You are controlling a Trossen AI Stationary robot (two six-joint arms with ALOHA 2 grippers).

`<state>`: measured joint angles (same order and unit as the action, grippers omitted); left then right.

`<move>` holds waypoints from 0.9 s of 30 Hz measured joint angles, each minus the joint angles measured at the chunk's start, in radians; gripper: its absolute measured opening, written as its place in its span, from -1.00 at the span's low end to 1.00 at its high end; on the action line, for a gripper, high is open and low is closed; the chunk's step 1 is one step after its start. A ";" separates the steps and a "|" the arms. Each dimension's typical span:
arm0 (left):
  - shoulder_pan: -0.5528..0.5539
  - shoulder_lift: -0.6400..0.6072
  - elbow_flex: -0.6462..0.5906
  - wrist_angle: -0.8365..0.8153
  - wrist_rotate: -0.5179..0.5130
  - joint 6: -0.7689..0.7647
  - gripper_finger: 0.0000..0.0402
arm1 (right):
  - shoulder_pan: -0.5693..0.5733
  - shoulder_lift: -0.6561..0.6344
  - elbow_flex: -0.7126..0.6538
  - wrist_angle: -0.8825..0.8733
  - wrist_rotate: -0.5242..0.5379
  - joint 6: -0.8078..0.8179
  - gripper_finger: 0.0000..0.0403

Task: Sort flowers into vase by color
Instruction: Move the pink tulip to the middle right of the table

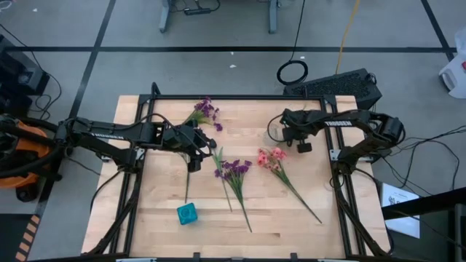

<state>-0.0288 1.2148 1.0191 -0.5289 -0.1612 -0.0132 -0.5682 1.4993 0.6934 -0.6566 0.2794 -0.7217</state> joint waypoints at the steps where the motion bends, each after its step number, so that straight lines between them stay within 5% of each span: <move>1: 0.000 0.000 0.000 0.000 0.000 0.000 0.28 | 0.000 0.000 0.013 -0.012 0.007 -0.010 -1.00; 8: 0.000 0.000 0.000 0.000 0.000 -0.005 0.28 | -0.024 -0.003 0.072 0.006 0.006 -0.106 -0.90; 19: 0.000 0.000 0.000 0.007 0.000 0.002 0.28 | -0.122 0.027 0.075 0.137 -0.105 -0.389 -0.26; 27: 0.000 0.000 0.000 0.007 0.000 0.003 0.28 | -0.138 0.115 0.080 0.180 -0.132 -0.453 -0.34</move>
<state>-0.0288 1.2148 1.0195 -0.5219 -0.1612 -0.0105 -0.7059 1.6143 0.7734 -0.4763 0.1478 -1.1748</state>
